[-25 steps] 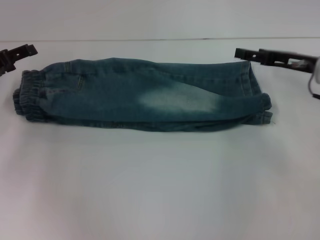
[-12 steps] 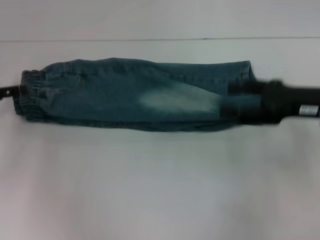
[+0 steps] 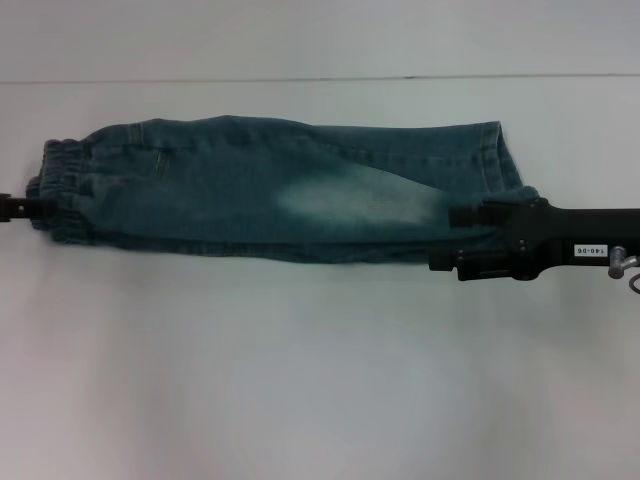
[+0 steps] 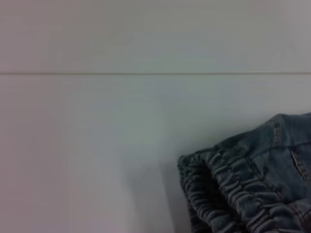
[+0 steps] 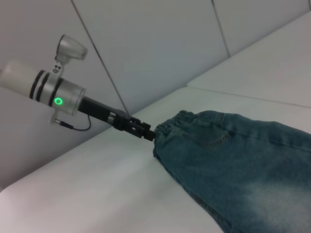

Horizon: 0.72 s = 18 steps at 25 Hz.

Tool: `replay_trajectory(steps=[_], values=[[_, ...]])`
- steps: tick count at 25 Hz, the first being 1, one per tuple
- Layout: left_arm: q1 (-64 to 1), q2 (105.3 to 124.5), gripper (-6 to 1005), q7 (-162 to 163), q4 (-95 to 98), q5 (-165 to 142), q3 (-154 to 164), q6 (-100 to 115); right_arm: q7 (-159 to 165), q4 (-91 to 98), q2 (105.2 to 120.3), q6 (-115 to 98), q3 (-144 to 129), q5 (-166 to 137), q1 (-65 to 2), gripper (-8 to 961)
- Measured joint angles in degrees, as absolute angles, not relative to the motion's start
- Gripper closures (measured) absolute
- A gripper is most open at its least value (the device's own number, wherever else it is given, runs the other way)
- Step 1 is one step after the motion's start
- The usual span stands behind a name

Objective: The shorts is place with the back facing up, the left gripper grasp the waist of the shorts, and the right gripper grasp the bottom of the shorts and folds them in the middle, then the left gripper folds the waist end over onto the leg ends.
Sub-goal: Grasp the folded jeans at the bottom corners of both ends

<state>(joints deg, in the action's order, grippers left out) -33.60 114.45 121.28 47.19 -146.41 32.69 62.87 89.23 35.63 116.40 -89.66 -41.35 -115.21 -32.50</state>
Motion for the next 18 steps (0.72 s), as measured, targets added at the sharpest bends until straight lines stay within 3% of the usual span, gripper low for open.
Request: replay_trajectory(steps=[18], values=[[-35.36, 115.31, 53, 121.21, 44.68, -146.83, 39.4, 58.68, 89.61, 34.1, 116.58, -86.29, -41.4, -115.23, -32.9, 4]])
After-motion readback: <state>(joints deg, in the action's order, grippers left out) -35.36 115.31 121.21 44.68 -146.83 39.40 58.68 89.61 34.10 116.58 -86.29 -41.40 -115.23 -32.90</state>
